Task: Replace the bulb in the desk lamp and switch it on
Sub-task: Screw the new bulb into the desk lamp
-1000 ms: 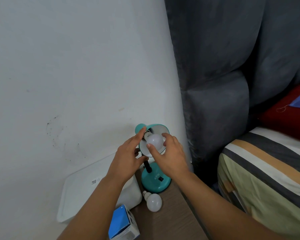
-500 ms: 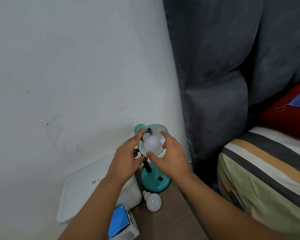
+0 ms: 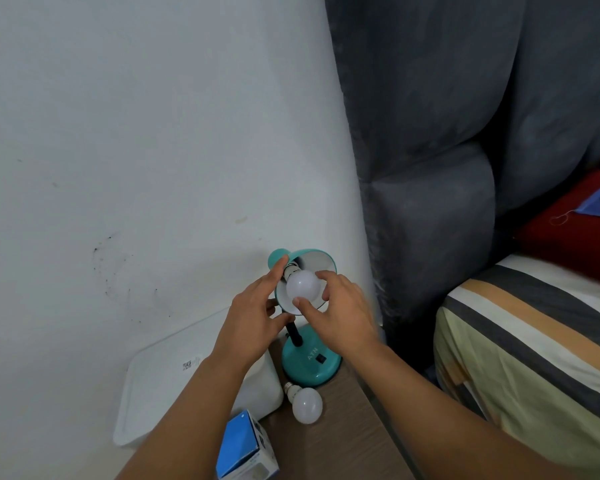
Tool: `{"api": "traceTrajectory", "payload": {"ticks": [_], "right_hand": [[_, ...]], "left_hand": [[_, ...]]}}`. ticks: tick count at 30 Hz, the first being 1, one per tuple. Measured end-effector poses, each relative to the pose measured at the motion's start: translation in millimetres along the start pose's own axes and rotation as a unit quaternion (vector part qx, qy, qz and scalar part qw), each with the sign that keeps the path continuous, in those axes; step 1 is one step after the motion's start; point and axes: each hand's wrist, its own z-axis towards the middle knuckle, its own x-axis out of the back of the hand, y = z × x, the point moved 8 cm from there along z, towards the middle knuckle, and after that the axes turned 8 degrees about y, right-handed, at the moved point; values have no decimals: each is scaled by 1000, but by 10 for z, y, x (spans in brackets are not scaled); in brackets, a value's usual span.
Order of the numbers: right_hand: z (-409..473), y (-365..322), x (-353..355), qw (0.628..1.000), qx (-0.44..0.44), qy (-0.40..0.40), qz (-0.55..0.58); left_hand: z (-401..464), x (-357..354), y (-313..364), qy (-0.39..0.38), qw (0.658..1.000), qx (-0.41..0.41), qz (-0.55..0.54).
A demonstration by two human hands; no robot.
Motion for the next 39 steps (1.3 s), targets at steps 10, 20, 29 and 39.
{"api": "traceTrajectory", "payload": {"ticks": [10, 20, 29, 39], "right_hand": [[15, -60, -15, 1000, 8, -15, -15], [20, -79, 0, 1000, -2, -21, -21], [67, -66, -45, 997, 1, -27, -77], [38, -49, -73, 997, -35, -41, -46]], "left_hand": [[-2, 4, 0, -2, 1000, 3, -13], [4, -3, -38, 1, 1000, 14, -10], [8, -1, -11, 1, 1000, 8, 3], [16, -16, -6, 3, 1000, 9, 12]]}}
